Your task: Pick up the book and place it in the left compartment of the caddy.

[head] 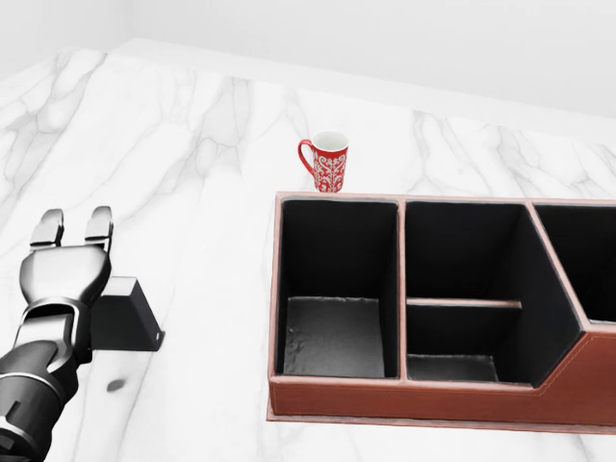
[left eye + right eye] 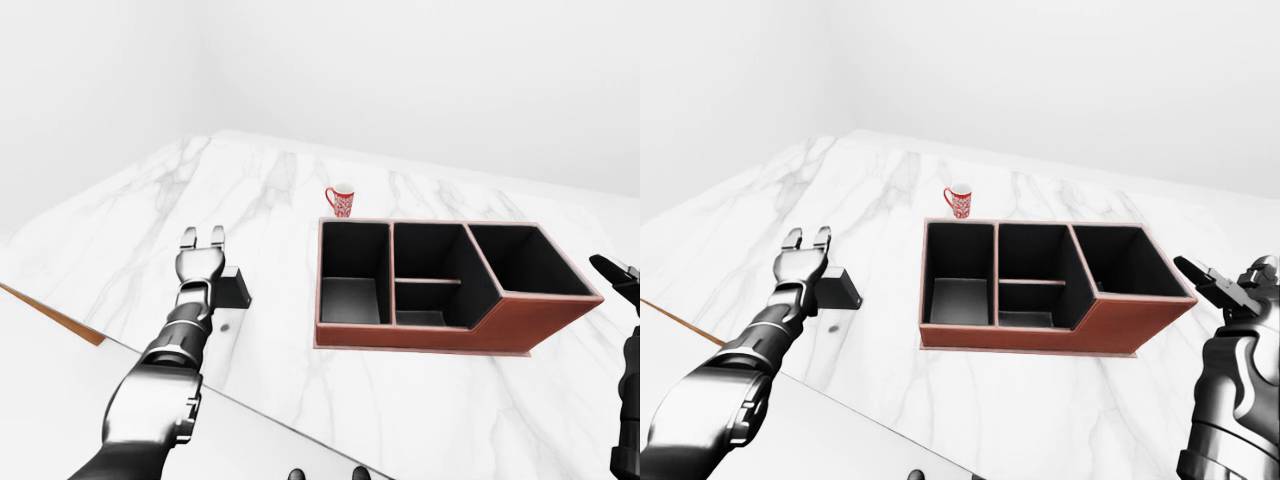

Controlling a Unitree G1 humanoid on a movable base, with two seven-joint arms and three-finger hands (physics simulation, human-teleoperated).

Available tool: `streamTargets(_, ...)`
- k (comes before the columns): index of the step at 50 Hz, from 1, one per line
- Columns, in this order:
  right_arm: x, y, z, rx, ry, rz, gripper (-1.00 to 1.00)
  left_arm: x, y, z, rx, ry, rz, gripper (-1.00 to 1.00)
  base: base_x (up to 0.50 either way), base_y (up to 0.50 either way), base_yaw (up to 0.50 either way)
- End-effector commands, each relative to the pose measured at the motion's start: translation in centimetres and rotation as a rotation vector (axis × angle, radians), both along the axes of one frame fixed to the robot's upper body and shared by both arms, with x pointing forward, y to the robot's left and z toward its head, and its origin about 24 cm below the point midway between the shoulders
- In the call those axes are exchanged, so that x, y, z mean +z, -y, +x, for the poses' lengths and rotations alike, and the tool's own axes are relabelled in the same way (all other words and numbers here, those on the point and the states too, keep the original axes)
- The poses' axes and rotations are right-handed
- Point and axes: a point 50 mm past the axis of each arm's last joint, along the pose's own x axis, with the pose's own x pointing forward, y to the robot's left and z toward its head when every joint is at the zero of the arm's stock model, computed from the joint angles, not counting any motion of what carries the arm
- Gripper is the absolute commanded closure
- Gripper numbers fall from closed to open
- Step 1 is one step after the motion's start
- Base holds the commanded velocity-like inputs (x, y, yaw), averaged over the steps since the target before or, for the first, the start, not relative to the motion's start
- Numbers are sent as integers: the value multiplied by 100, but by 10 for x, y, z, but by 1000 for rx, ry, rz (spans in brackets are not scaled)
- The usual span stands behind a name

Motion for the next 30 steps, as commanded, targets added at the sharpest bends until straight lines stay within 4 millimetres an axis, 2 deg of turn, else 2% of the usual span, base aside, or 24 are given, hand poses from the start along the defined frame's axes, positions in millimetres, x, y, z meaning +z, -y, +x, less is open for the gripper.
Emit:
streamTargets(1, 0, 0, 0, 0, -1, 0, -100, -5, -1, -2, 1, -30, 11, -100, 0, 0, 0)
streamTargets(30, -1, -1, 0, 2, 0, -4, -100, -9, 7, -2, -18, -66, 15, -100, 0, 0, 0)
